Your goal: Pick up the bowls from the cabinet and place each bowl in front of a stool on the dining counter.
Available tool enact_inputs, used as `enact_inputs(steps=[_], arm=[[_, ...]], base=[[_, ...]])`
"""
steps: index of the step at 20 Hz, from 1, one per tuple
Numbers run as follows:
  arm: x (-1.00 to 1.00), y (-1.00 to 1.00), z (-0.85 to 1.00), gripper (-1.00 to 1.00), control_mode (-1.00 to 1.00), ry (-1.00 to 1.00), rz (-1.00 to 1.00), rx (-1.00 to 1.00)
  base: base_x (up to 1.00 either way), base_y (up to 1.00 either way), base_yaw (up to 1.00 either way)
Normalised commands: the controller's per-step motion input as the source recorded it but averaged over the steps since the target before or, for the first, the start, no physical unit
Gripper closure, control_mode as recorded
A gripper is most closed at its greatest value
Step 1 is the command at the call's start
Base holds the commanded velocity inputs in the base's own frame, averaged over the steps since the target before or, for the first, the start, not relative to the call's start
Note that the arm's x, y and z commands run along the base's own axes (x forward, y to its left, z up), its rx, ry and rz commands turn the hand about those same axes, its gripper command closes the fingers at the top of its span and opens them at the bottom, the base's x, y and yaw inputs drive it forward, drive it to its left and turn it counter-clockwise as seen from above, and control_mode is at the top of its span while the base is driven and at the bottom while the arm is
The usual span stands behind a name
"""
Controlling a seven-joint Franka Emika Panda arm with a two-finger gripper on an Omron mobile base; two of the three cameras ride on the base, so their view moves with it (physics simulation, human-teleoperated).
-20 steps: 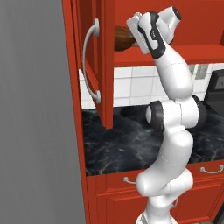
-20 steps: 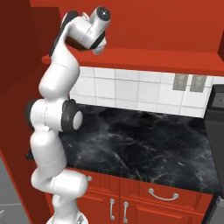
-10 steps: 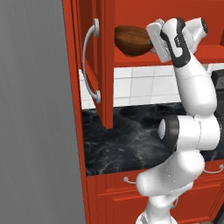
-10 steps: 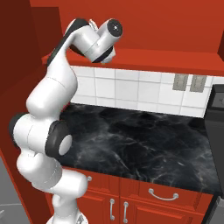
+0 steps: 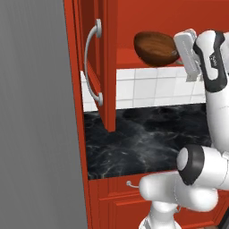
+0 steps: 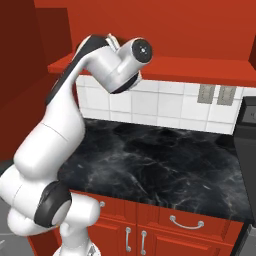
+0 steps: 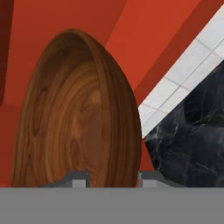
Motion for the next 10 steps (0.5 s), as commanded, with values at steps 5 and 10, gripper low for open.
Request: enact_inputs(steps=[5,10], arm=[[-1.0,-0.32,0.0,1.0,-1.0,0.0,-0.05,-0.01],[-1.0,-0.04,0.0,1.0,-1.0,0.13,-0.01,-0.08]], base=[[0.0,0.0,0.0],[0.0,0.0,0.0]])
